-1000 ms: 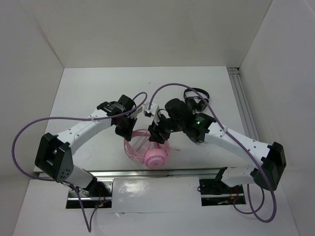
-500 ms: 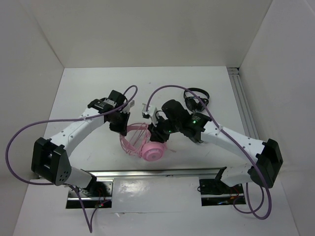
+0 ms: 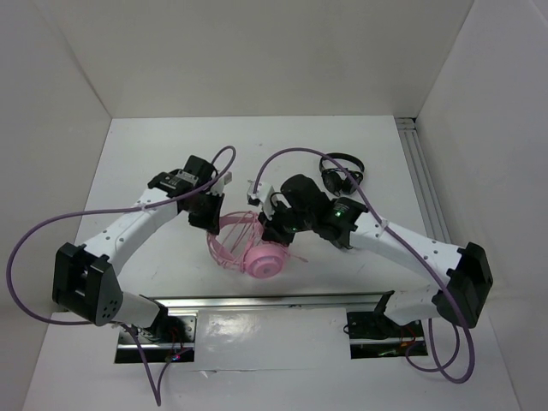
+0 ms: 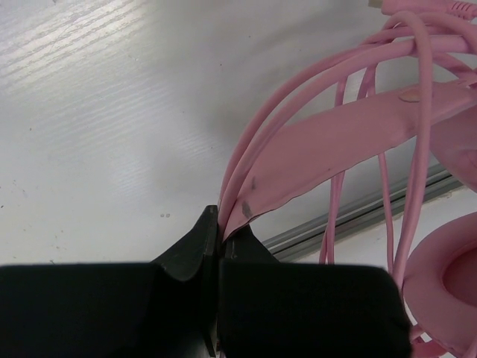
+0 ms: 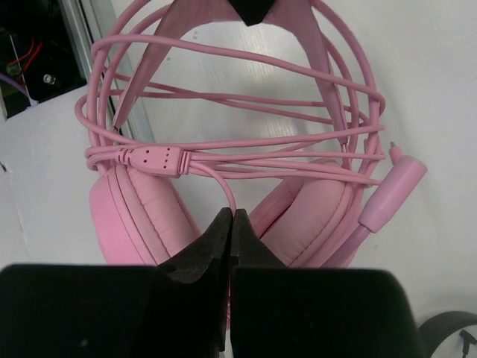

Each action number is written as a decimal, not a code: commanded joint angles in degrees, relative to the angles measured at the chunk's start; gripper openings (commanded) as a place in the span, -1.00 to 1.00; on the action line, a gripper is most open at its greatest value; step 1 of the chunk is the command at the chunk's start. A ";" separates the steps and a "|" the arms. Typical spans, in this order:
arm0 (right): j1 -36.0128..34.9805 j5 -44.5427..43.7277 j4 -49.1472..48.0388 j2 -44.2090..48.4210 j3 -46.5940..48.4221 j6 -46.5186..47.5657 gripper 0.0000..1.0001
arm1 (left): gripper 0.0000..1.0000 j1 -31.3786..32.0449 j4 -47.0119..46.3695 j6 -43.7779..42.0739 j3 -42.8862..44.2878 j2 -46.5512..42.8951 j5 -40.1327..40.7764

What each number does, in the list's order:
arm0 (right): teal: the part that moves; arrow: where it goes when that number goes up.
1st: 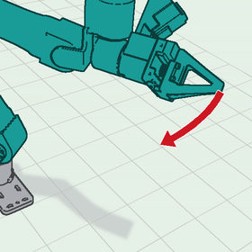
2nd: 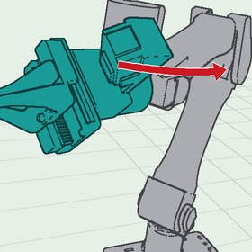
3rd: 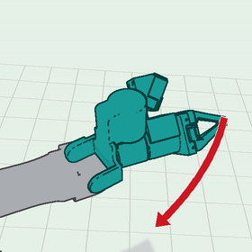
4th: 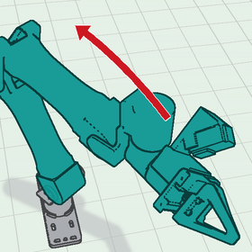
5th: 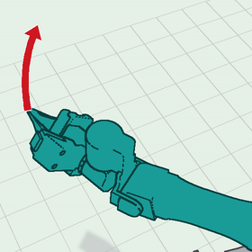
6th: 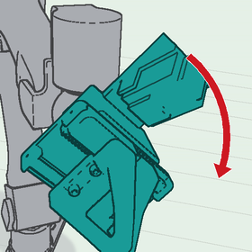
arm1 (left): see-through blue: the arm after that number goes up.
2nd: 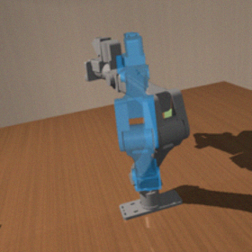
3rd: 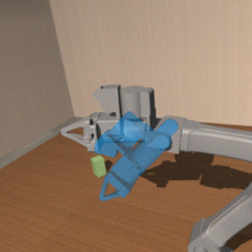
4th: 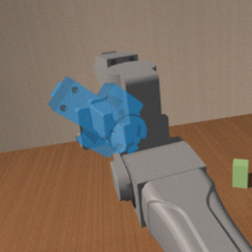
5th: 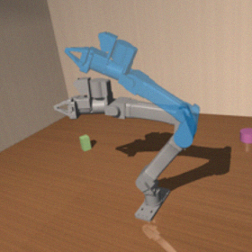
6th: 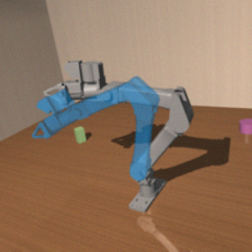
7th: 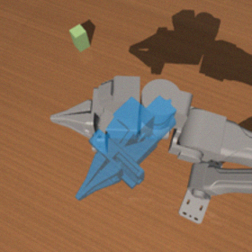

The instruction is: Wrap the headphones

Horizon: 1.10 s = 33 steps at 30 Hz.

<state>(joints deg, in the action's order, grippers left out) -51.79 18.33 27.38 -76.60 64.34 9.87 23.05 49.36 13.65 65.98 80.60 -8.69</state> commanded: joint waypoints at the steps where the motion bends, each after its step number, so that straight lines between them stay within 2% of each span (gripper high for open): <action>1: -0.42 -4.17 -2.59 4.34 1.84 -0.82 -1.00 | -1.00 0.95 -2.17 0.24 -0.05 -2.20 -6.25; 6: -0.94 -7.07 -0.05 4.35 7.11 -0.21 -1.00 | -1.00 4.19 -3.31 1.47 -1.11 0.52 -2.83; 11: -1.65 -11.80 5.39 -0.30 12.90 2.34 -1.00 | -1.00 8.23 -3.31 1.47 -0.59 2.89 1.12; 18: -7.27 -18.40 10.49 -2.15 16.87 7.17 -1.00 | -1.00 13.60 -3.84 -0.73 -1.81 4.04 4.29; 23: -10.43 -22.18 13.05 -2.15 18.63 9.03 -0.97 | -1.00 14.22 -4.45 -2.48 -1.82 4.57 -1.67; 29: -12.98 -34.92 13.76 -2.15 16.79 11.39 -0.97 | -1.00 16.33 -3.84 -3.10 -1.82 7.20 -1.95; 33: -14.82 -44.14 8.32 -0.14 12.40 13.51 -0.99 | -1.00 16.85 -3.84 -2.40 -1.82 7.82 -1.42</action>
<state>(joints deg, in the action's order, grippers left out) -65.87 -12.36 43.86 -78.98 77.84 17.80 38.17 43.64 13.65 64.27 87.94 -6.17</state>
